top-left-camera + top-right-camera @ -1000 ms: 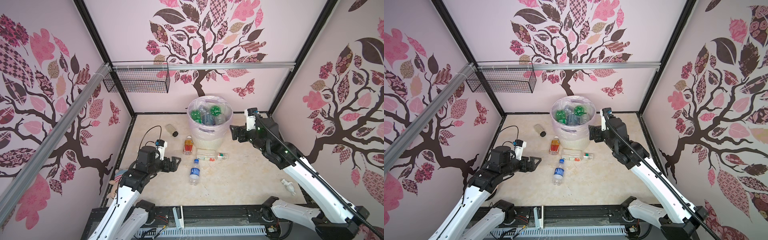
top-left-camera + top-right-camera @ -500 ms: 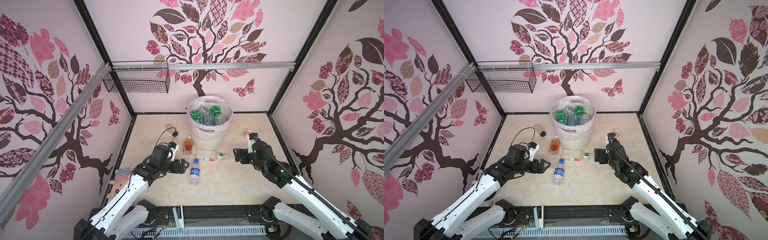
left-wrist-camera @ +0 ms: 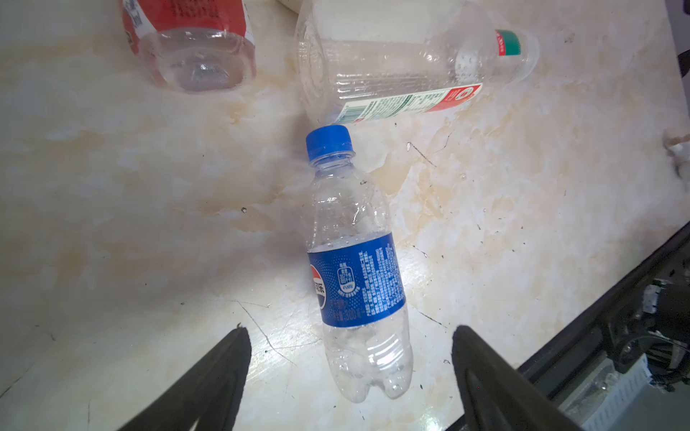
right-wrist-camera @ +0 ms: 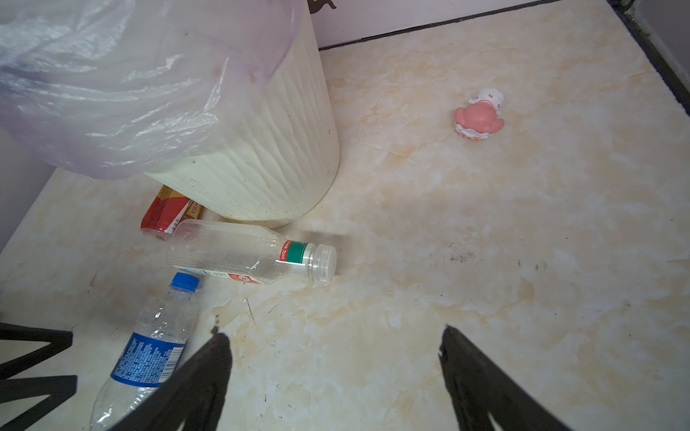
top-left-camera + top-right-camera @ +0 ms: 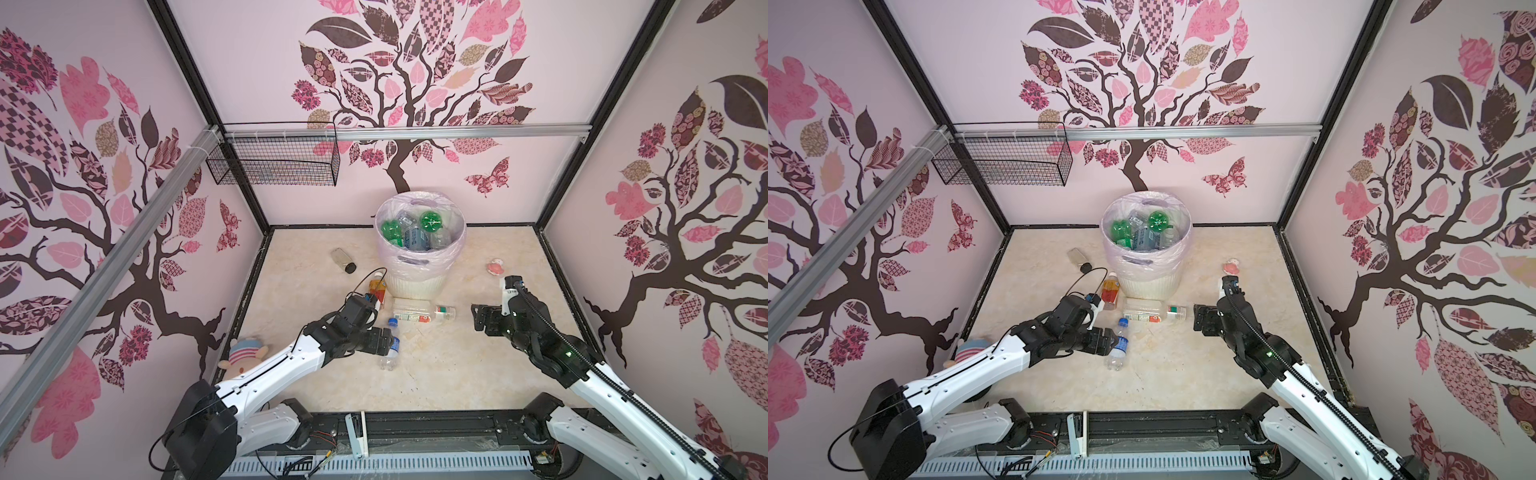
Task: Throw the plastic bottles in the bin
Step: Pick up the plastic bottle from the center of the table.
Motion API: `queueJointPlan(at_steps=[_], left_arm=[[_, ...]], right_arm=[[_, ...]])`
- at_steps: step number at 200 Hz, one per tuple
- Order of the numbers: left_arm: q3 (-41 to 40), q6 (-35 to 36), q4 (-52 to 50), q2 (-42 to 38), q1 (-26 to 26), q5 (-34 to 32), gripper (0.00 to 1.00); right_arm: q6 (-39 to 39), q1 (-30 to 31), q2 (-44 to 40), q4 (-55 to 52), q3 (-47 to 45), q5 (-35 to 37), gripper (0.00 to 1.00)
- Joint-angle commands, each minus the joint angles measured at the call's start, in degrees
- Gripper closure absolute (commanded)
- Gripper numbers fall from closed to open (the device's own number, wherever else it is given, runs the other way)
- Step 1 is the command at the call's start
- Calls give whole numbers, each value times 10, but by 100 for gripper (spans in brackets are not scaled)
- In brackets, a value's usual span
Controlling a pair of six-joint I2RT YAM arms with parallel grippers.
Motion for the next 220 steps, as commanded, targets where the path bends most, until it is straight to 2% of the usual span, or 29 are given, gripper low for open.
queueJointPlan(at_steps=[1,56,107,168,220], left_arm=[[-18,-19,39,11,-4,-16,16],[-39,-36,82,52,-37,-19,18],[-39,-42,102,96,-47,-30,21],[-39,-44,118,142,-57,-32,30],[-40,-41,96,123,-58,-54,47]], right_arm=[[12,-1,-14,-11,-9,11,10],[21,-1,-26,-16,-22,5,10],[24,-1,-38,-22,-25,3,10],[26,-1,-45,-26,-30,-1,10],[25,-1,-50,-28,-32,-3,10]])
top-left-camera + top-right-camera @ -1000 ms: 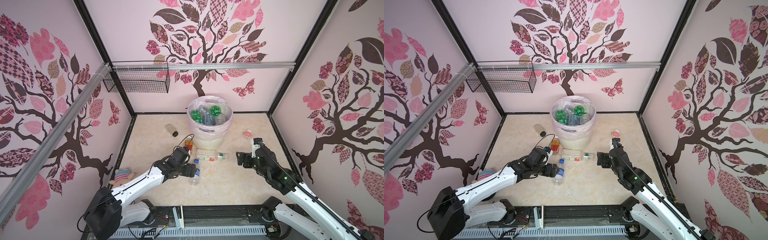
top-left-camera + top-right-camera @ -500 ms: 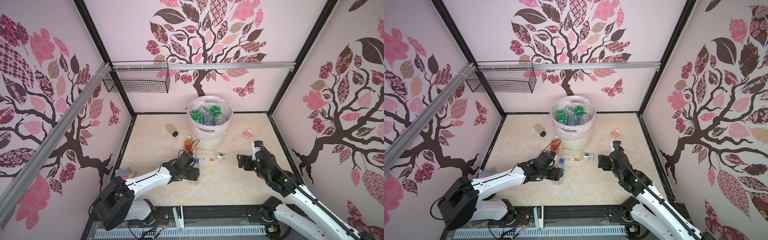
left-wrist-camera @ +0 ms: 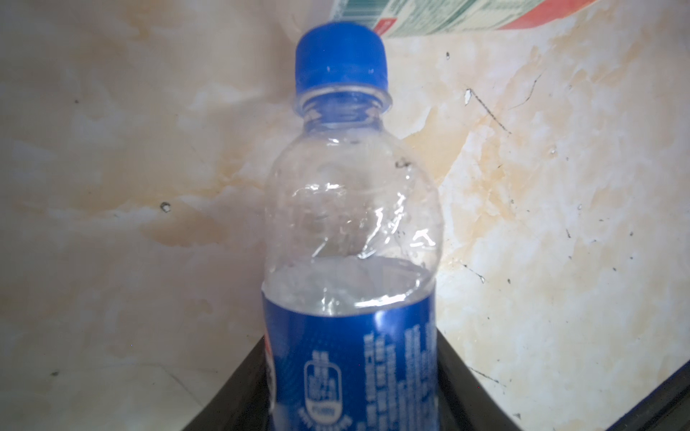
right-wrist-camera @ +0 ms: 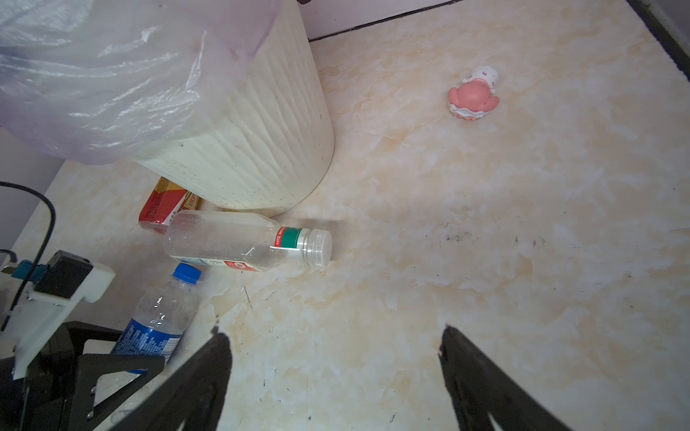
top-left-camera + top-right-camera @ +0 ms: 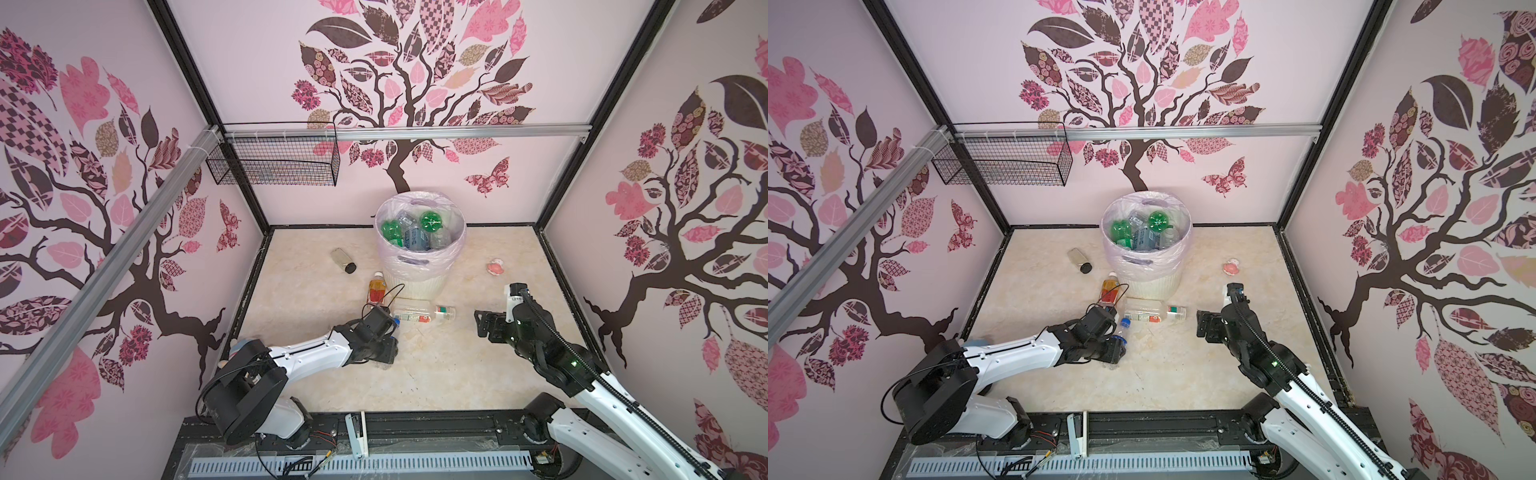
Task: Throw the plastic bottles in the bin
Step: Pick up the plastic bottle from the center of the table, then throw the plastic bottle into the trash bin.
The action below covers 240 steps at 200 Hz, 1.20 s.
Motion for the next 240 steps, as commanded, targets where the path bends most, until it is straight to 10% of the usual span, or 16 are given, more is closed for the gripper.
queueJointPlan(at_steps=[1,86,136,240], left_arm=[[-9,3,-12,-19,-2,-23,47],[46,34,-200,-207,3,-129,48],[177,112,-292,-280,92,-106,46],[664,277,-360,11,113,-72,43]], right_arm=[[6,0,-8,-10,4,1,10],[3,-1,-8,-2,-2,-11,10],[-1,-1,-9,6,-6,-29,10],[7,0,-13,7,-17,-91,10]])
